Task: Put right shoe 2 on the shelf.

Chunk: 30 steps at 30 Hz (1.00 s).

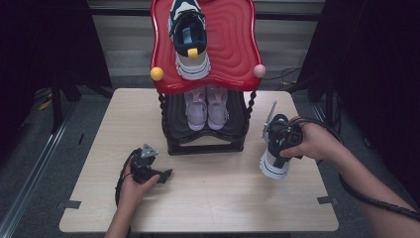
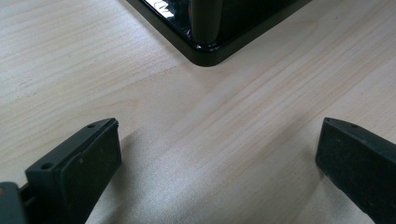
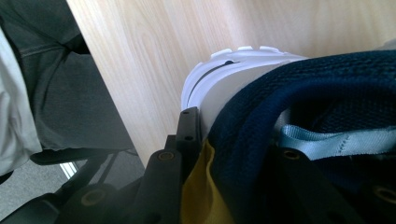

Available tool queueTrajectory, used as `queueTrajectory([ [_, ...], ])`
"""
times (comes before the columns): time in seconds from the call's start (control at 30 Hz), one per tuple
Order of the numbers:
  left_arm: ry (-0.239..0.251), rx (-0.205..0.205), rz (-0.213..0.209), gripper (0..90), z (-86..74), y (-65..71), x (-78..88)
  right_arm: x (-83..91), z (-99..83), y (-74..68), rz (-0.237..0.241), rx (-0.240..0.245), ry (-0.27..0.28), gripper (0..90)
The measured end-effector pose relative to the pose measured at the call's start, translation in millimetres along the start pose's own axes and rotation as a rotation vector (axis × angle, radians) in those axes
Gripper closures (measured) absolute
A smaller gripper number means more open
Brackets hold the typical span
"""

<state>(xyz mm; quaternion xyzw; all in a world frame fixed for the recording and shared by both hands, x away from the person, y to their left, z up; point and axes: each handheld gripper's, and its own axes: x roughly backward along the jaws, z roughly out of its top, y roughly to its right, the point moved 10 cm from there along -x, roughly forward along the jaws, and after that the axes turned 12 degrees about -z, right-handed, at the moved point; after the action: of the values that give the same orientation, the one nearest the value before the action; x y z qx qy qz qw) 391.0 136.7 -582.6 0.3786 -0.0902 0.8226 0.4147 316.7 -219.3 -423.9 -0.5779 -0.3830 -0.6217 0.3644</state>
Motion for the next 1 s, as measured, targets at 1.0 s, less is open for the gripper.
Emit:
queueTrajectory([
  [1.0,-0.006,-0.008,0.005,0.0,-0.5,-0.8,0.3,158.6,17.8,16.7,-0.122,0.052,0.065,72.9],
])
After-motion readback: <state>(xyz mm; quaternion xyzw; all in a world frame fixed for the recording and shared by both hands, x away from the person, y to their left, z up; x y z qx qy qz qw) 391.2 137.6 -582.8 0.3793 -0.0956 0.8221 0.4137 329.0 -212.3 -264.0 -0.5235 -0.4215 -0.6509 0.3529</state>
